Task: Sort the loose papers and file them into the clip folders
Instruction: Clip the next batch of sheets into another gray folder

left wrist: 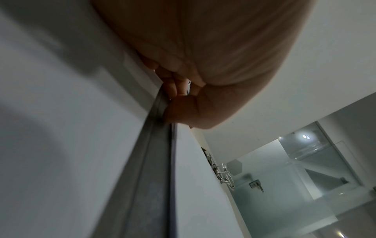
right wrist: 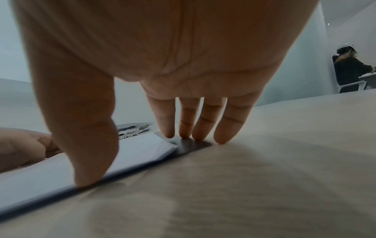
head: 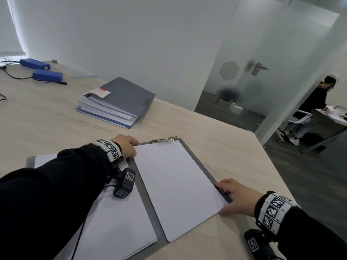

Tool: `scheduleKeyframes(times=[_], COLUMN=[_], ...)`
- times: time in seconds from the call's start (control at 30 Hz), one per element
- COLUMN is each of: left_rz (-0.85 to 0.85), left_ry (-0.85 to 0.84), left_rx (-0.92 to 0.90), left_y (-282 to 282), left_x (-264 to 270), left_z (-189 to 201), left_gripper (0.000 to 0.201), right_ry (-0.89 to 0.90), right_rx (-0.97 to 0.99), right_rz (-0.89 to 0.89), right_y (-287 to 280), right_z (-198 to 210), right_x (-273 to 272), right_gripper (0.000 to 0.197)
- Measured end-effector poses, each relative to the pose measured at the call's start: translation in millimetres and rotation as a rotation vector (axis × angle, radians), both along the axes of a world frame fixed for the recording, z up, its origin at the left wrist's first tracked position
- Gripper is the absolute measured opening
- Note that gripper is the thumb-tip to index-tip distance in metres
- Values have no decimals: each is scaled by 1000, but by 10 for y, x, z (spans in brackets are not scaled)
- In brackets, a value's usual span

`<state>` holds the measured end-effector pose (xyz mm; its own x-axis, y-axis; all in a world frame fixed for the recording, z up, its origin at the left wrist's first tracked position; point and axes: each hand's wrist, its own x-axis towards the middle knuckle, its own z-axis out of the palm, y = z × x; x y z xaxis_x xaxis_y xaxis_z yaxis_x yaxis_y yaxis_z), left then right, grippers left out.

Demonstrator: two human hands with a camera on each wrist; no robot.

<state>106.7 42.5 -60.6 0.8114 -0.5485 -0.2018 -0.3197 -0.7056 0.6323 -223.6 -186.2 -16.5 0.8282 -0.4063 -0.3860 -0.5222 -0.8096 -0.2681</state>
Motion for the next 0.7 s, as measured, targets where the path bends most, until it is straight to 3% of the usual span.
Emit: scheduleKeyframes(times=[0.7], left_rz=[-23], left_ry=[-11], left_rx=[-11], left_y=[5], left_x=[45], left_z=[-38], left_gripper=[50], right_ry=[10], right_rx=[-3], right_rz=[-24], right_y=[-21], right_z=[-20], right_x=[-1], right_gripper=[79])
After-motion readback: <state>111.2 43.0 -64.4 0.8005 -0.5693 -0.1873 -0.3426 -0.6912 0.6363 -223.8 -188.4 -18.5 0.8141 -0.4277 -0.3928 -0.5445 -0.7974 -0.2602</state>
